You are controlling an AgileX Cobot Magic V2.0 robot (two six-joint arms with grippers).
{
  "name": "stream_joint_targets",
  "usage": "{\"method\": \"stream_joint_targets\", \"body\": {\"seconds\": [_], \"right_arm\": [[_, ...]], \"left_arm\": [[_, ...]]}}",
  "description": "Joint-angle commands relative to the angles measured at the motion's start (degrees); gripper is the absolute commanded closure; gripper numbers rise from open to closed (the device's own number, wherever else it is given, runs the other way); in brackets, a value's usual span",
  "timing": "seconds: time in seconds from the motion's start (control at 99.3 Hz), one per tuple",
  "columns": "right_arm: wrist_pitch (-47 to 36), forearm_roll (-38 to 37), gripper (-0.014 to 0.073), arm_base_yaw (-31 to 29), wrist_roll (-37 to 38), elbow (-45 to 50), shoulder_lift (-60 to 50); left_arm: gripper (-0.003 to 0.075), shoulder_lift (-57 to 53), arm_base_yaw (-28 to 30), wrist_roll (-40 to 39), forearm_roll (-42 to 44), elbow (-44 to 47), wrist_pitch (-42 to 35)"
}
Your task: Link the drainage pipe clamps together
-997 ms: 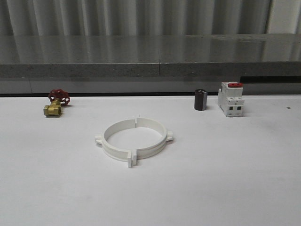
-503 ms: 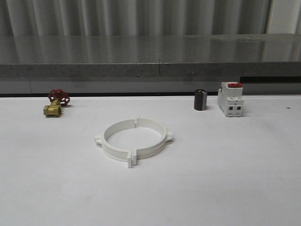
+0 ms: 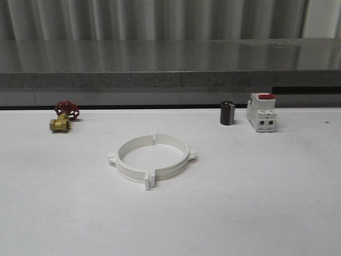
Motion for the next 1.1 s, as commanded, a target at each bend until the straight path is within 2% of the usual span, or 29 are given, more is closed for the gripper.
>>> {"method": "stream_joint_targets", "body": {"seconds": [0.0,0.141,0.242,0.413,0.483,0.564,0.705,1.087], "right_arm": [[-6.4,-2.2,0.0711,-0.4,-0.6,0.2,0.7],[-14.6,-1.3,0.0711,-1.3,-0.7,5.4,0.5],[-18.5,4.2,0.0711,-4.5,-3.7,8.2,0.4],[-33.3,20.6,0.0711,-13.5,-24.2,13.7,-0.7],[-38.7,26.1,0.0711,-16.5,-28.8,17.1,-2.1],[-42.0,27.2,0.0711,-18.6,-28.6,21.1,-5.2],[-42.7,27.2,0.0711,-20.9,-28.0,25.6,-12.2],[-48.2,23.6,0.0711,-22.9,-25.2,27.5,-11.8]], "left_arm": [[0.074,0.2,0.1,-0.1,-0.2,-1.6,-3.9],[0.074,0.2,0.1,-0.1,-0.2,-1.6,-3.9],[0.074,0.2,0.1,-0.1,-0.2,-1.6,-3.9],[0.074,0.2,0.1,-0.1,-0.2,-1.6,-3.9],[0.074,0.2,0.1,-0.1,-0.2,-1.6,-3.9],[0.074,0.2,0.1,-0.1,-0.2,-1.6,-3.9],[0.074,0.2,0.1,-0.1,-0.2,-1.6,-3.9],[0.074,0.4,0.1,-0.1,-0.2,-1.6,-3.9]]}}
